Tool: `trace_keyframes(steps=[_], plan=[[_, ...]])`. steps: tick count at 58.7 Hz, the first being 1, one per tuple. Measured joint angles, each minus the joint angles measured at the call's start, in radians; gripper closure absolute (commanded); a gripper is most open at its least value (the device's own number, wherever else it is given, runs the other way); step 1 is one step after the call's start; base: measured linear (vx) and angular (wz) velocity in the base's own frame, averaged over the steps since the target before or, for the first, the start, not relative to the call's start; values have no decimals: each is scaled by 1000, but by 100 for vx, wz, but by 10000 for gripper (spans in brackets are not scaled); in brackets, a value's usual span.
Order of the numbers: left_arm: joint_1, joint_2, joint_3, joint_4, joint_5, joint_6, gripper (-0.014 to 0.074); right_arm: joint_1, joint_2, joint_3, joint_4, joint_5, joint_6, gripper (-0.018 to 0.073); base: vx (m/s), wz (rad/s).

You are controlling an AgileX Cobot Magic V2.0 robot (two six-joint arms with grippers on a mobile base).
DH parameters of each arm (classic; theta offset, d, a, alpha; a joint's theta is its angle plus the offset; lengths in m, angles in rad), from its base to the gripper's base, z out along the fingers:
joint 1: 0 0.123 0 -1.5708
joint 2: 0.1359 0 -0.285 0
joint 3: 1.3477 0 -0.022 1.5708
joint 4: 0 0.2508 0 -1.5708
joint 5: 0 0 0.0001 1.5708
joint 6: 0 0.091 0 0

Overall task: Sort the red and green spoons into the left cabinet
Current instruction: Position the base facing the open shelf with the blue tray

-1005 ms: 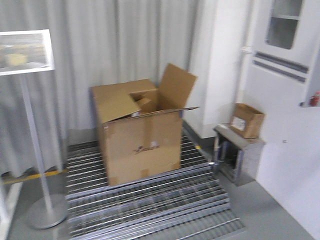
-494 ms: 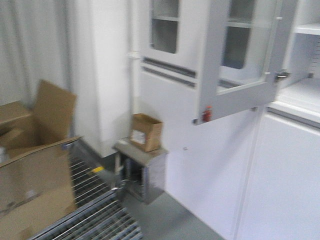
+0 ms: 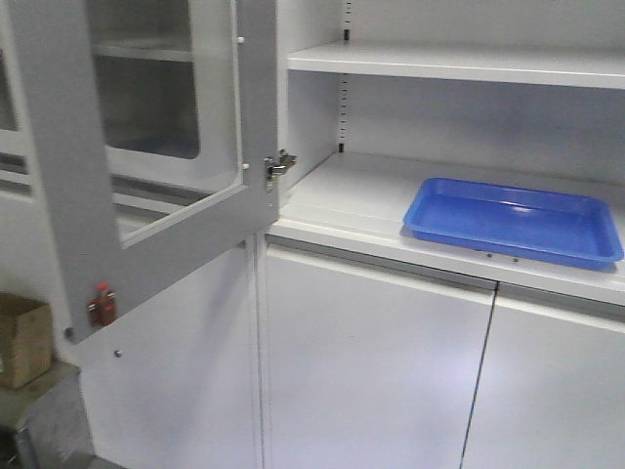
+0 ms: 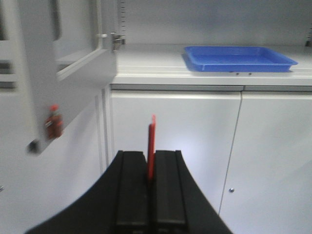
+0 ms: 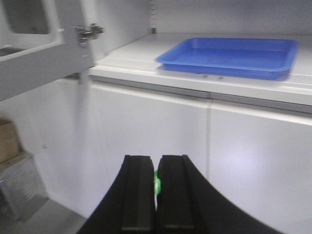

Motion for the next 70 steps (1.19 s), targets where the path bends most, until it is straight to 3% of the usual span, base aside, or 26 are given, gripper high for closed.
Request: trace_keyframes(steps=[70], plan=[[0,0,0,0,0,0,596,0,0,0,0,0,1,564,30,-29]])
